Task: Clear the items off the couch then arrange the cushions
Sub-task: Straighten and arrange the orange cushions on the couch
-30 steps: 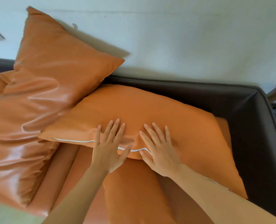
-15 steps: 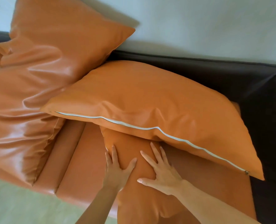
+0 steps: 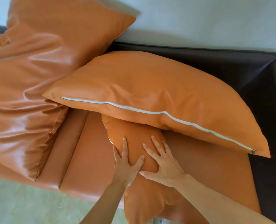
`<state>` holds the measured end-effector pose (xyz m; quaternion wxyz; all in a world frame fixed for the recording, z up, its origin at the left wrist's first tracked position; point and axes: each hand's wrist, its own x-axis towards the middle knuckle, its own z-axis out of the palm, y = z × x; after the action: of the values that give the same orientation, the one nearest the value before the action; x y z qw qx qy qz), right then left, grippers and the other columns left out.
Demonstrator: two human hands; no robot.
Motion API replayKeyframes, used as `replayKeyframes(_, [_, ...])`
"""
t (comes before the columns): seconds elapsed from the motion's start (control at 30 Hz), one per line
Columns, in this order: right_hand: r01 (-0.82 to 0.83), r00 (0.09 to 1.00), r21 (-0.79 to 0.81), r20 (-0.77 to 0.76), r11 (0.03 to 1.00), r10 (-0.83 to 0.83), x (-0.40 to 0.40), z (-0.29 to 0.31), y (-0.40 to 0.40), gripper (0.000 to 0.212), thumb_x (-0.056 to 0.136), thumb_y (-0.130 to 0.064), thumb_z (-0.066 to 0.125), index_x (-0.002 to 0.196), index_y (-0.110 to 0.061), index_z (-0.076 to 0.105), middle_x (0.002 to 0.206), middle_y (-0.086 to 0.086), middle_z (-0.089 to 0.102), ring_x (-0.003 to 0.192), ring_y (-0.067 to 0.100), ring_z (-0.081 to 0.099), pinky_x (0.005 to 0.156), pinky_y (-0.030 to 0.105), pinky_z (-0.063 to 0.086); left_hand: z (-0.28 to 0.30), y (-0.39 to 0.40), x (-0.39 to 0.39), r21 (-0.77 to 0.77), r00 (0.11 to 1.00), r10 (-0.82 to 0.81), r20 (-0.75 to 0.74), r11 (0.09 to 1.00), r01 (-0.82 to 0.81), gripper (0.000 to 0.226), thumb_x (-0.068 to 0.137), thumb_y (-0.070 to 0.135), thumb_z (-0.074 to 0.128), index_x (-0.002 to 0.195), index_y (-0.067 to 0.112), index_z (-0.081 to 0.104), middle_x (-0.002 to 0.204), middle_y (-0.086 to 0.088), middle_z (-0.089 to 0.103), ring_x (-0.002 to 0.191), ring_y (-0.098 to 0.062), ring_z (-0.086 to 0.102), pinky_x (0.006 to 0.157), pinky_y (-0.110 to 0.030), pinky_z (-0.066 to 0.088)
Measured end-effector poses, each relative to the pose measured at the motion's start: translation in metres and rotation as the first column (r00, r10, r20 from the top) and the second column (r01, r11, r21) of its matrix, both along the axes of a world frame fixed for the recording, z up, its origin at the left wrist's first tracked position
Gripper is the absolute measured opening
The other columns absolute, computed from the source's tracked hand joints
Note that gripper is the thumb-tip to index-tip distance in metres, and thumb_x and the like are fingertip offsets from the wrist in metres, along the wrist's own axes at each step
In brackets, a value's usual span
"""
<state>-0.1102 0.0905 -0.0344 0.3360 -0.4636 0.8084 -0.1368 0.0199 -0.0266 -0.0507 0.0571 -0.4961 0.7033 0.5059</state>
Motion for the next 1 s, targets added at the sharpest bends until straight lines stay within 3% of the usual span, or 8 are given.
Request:
replayKeyframes(0.17, [0.006,0.999,-0.023,0.032,1.0,-0.005,0.034,0.003,0.018,0.09,0.07,-0.08,0.051,0.14,-0.063,-0.003,0.147,-0.032,-0.031,0.143,0.018,-0.025,0.112,0.052,0.031,0.002,0.017,0.031,-0.018,0.997,-0.016,-0.07,1.0,0.014,0.093,0.081,0.061,0.062,0.129,0.074,-0.017,0.159,0.005,-0.022,0.149,-0.026,0.0,0.115,-0.054,0.025])
replayKeyframes(0.3, [-0.044,0.998,0.03,0.052,0.999,0.042,0.069,0.008,0.05,0.09,0.072,-0.079,0.049,0.14,-0.062,-0.007,0.147,-0.03,-0.034,0.141,0.02,-0.029,0.115,0.055,0.019,0.006,0.055,0.071,-0.031,0.994,0.01,-0.105,0.999,-0.014,0.098,0.081,0.054,0.066,0.133,0.07,-0.015,0.158,0.007,-0.024,0.148,-0.017,-0.002,0.116,-0.043,0.021])
replayKeyframes(0.47, [-0.074,0.997,0.034,-0.01,0.997,0.074,0.071,0.009,0.059,0.076,0.083,-0.076,0.038,0.142,-0.06,-0.007,0.149,-0.026,-0.033,0.143,0.023,-0.025,0.116,0.057,0.01,0.007,0.062,0.075,-0.062,0.998,0.04,-0.049,0.997,-0.043,0.086,0.072,0.081,0.048,0.13,0.074,-0.015,0.158,0.007,-0.021,0.149,-0.021,-0.002,0.117,-0.048,0.021])
replayKeyframes(0.53, [-0.037,0.999,-0.024,0.009,0.999,0.037,0.061,0.006,0.054,0.06,0.091,-0.068,0.031,0.143,-0.06,0.002,0.152,-0.028,-0.025,0.145,0.019,-0.018,0.117,0.055,0.012,0.007,0.055,0.069,-0.186,0.999,0.032,0.01,0.982,-0.03,0.078,0.077,0.08,0.037,0.133,0.07,-0.015,0.158,0.01,-0.022,0.149,-0.022,-0.007,0.117,-0.053,0.019])
replayKeyframes(0.67, [-0.061,0.997,-0.042,-0.049,0.997,0.058,0.034,-0.008,0.042,0.051,0.096,-0.06,0.02,0.145,-0.054,0.004,0.157,-0.02,-0.018,0.146,0.017,-0.008,0.114,0.059,0.016,0.0,0.039,0.05,-0.454,0.961,-0.203,0.19,0.849,0.269,0.074,0.084,0.081,0.021,0.145,0.054,-0.013,0.151,0.019,-0.036,0.142,-0.012,-0.031,0.111,-0.065,0.008])
replayKeyframes(0.73, [-0.133,0.99,-0.021,-0.059,0.991,0.132,0.023,-0.013,0.036,0.052,0.096,-0.06,0.019,0.144,-0.056,-0.002,0.156,-0.02,-0.022,0.146,0.018,-0.01,0.113,0.062,0.018,-0.005,0.034,0.045,-0.484,0.935,-0.27,0.229,0.802,0.35,0.075,0.084,0.081,0.016,0.147,0.052,-0.012,0.151,0.019,-0.036,0.14,-0.013,-0.034,0.11,-0.066,0.01])
replayKeyframes(0.87, [-0.17,0.985,-0.054,0.01,0.984,0.17,0.019,-0.018,0.036,0.058,0.095,-0.063,0.029,0.142,-0.059,-0.003,0.153,-0.023,-0.026,0.146,0.017,-0.016,0.11,0.057,0.031,-0.014,0.034,0.053,-0.511,0.933,-0.267,0.242,0.782,0.357,0.078,0.082,0.081,0.018,0.148,0.05,-0.01,0.153,0.018,-0.033,0.142,-0.014,-0.032,0.111,-0.063,0.017])
replayKeyframes(1.0, [0.015,0.978,-0.063,0.207,0.998,-0.001,0.036,-0.032,0.048,0.078,0.081,-0.075,0.048,0.138,-0.066,-0.003,0.146,-0.031,-0.034,0.145,0.016,-0.018,0.109,0.057,0.032,-0.024,0.041,0.073,-0.511,0.95,-0.26,0.17,0.801,0.311,0.081,0.081,0.081,0.021,0.148,0.05,-0.01,0.155,0.018,-0.029,0.143,-0.014,-0.028,0.115,-0.053,0.024])
